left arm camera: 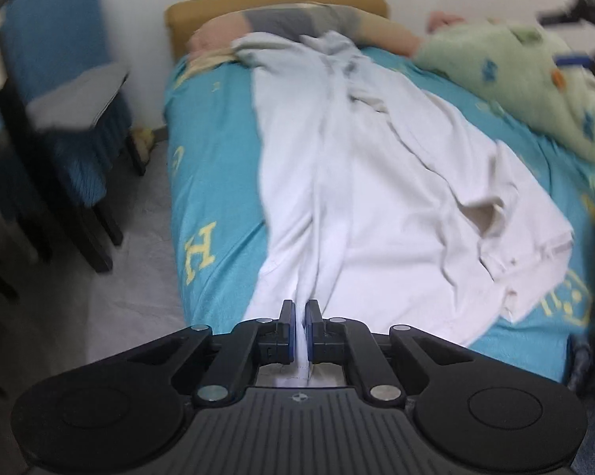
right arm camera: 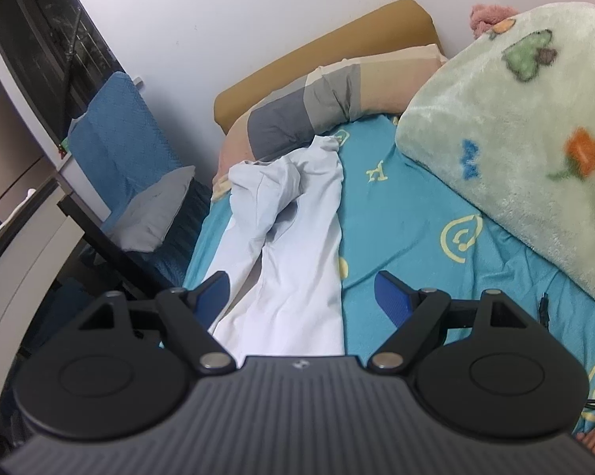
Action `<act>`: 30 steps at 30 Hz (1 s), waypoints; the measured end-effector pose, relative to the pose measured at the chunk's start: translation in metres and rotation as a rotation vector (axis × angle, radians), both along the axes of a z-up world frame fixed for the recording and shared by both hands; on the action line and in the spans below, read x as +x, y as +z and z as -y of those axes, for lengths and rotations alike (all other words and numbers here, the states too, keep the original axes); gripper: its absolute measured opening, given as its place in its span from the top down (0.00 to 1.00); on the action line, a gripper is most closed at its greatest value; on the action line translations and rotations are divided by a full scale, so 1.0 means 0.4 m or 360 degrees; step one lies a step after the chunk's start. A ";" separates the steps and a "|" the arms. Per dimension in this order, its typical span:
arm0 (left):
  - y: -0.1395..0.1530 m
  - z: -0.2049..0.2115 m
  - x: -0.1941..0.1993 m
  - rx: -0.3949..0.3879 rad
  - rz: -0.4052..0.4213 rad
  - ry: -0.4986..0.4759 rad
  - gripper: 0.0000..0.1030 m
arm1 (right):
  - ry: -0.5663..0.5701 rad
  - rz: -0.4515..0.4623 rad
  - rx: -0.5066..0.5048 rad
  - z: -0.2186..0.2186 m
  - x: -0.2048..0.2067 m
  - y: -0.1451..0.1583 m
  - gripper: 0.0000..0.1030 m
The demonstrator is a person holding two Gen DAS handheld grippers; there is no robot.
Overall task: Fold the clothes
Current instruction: 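Grasp the T-shirt hem with both grippers and lift it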
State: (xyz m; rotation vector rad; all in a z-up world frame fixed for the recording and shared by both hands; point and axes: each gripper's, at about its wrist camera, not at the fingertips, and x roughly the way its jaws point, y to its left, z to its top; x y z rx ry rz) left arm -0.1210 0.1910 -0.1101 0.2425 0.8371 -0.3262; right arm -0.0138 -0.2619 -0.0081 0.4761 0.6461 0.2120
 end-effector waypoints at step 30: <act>-0.027 -0.017 0.163 -0.0746 -0.0464 0.0673 0.27 | 0.0872 -0.1081 0.0377 -0.157 0.098 -0.344 0.26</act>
